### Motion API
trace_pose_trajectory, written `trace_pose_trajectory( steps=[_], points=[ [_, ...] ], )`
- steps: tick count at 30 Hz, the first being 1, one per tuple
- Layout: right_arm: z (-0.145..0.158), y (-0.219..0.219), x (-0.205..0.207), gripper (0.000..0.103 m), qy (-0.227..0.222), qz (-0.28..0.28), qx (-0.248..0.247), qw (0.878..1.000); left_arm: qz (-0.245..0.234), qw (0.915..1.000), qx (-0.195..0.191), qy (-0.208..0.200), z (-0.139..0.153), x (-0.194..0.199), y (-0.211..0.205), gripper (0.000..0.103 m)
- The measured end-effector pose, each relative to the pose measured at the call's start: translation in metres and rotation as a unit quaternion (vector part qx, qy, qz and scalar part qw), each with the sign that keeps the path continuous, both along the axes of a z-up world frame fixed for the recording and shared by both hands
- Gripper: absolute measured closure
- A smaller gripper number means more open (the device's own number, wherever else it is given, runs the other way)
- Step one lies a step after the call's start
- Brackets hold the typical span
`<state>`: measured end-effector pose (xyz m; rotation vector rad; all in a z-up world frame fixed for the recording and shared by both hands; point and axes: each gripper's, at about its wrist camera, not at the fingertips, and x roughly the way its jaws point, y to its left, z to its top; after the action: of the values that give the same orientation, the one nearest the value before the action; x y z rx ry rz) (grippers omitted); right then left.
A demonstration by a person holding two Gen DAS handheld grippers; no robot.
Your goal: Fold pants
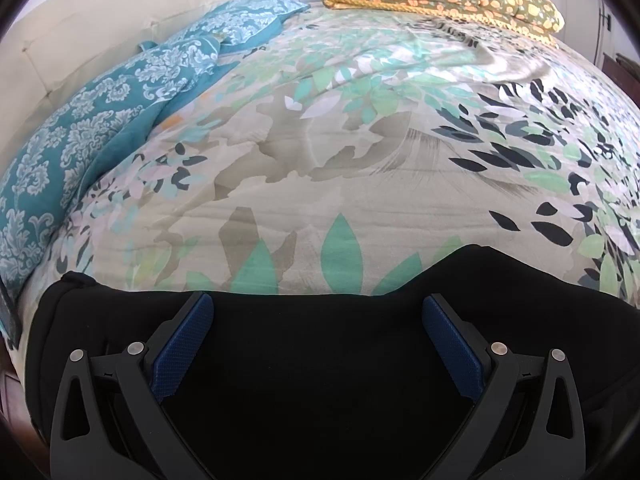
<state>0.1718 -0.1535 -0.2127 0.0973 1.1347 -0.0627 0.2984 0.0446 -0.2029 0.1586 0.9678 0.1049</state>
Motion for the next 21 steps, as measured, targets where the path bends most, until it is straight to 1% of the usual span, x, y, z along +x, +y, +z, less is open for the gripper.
trace_pose_trajectory(
  steps=[6, 11, 12, 15, 16, 17, 19, 21],
  points=[
    [0.000, 0.000, -0.001, 0.000, -0.002, 0.001, -0.001, 1.000, -0.003, 0.9999, 0.011, 0.002, 0.000, -0.001, -0.002, 0.000],
    [0.000, 0.001, -0.001, 0.000, -0.004, 0.005, -0.002, 1.000, -0.015, 0.9998, 0.009, 0.014, 0.000, -0.001, -0.001, 0.000],
    [0.000, 0.001, -0.001, 0.000, -0.004, 0.006, -0.003, 1.000, -0.019, 0.9996, 0.009, 0.018, 0.001, -0.001, -0.001, 0.000],
    [0.000, 0.001, -0.002, 0.000, -0.005, 0.010, -0.003, 1.000, -0.039, 0.9978, 0.009, 0.053, 0.007, 0.000, 0.001, 0.000],
    [0.000, 0.001, -0.002, 0.000, -0.005, 0.012, -0.003, 1.000, -0.040, 0.9971, 0.005, 0.065, 0.012, -0.001, 0.006, 0.001],
    [0.000, 0.000, -0.002, 0.000, -0.005, 0.012, -0.003, 1.000, -0.040, 0.9969, -0.003, 0.068, 0.019, -0.003, 0.012, 0.001],
    [-0.001, 0.001, -0.002, 0.000, -0.005, 0.013, -0.003, 1.000, -0.043, 0.9971, -0.025, 0.057, 0.038, -0.009, 0.031, 0.001],
    [-0.001, 0.001, -0.002, 0.000, -0.004, 0.013, -0.003, 1.000, -0.039, 0.9977, -0.039, 0.040, 0.061, -0.013, 0.061, 0.001]
  ],
)
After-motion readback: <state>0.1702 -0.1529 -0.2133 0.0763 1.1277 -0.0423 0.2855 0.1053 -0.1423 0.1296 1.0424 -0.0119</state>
